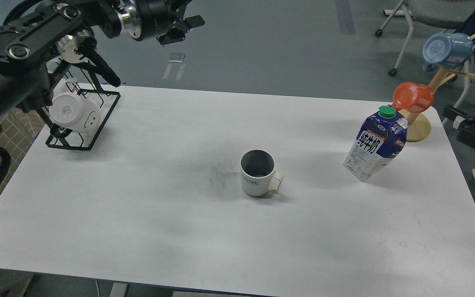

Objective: Place cup and milk with both arms
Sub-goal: 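Reach the right gripper to the milk carton and grasp it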

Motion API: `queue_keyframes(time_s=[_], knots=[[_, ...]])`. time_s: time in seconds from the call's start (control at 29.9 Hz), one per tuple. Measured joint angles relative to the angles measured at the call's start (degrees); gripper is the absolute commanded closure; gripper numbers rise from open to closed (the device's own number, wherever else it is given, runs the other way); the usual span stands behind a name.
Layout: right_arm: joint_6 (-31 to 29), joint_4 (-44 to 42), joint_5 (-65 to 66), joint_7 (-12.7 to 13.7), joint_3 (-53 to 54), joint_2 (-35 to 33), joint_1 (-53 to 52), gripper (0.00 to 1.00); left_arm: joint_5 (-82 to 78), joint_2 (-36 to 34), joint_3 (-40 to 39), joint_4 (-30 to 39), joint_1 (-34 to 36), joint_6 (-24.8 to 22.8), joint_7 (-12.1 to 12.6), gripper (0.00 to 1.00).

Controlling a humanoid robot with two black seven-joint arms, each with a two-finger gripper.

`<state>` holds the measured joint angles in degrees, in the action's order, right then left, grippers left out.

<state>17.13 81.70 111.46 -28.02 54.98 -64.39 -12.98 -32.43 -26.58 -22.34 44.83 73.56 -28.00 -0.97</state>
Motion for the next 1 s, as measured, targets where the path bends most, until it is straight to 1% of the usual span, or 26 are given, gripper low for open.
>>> queue_keyframes(time_s=[0.17, 0.47, 0.64, 0.7, 0.77, 0.87, 0.9, 1.0], knots=[[1.84, -3.63, 1.81, 0.02, 0.05, 4.06, 0.93, 0.0, 0.0, 0.56, 0.0, 0.0, -0.14, 0.0, 0.0, 0.03], [1.94, -10.96, 2.46, 0.03, -0.21, 12.83, 0.49, 0.0, -0.15, 0.6, 0.01, -0.01, -0.64, -0.01, 0.0, 0.03], [1.65, -12.62, 3.58, 0.03, -1.7, 16.19, -0.83, 0.05, -0.17, 0.59, 0.01, 0.0, -0.89, -0.01, 0.0, 0.03], [1.55, -12.93, 3.64, 0.02, -2.99, 17.16, -1.93, 0.09, -0.17, 0.59, 0.01, -0.01, -0.93, -0.01, 0.0, 0.03], [1.53, -13.7, 3.69, 0.03, -4.45, 18.1, -3.54, 0.11, -0.18, 0.42, 0.02, -0.01, -0.95, -0.01, 0.0, 0.03], [1.51, -15.95, 3.69, 0.03, -6.38, 19.82, -5.96, 0.18, -0.18, 0.05, 0.01, -0.01, -0.95, -0.01, 0.0, 0.03], [1.51, -16.61, 3.69, 0.04, -6.77, 20.38, -6.56, 0.22, -0.18, 0.02, 0.02, -0.01, -0.95, -0.01, 0.0, 0.03], [1.46, -17.66, 3.69, 0.03, -7.67, 21.78, -7.71, 0.22, -0.18, -0.04, 0.01, -0.01, -0.96, -0.01, 0.0, 0.03]])
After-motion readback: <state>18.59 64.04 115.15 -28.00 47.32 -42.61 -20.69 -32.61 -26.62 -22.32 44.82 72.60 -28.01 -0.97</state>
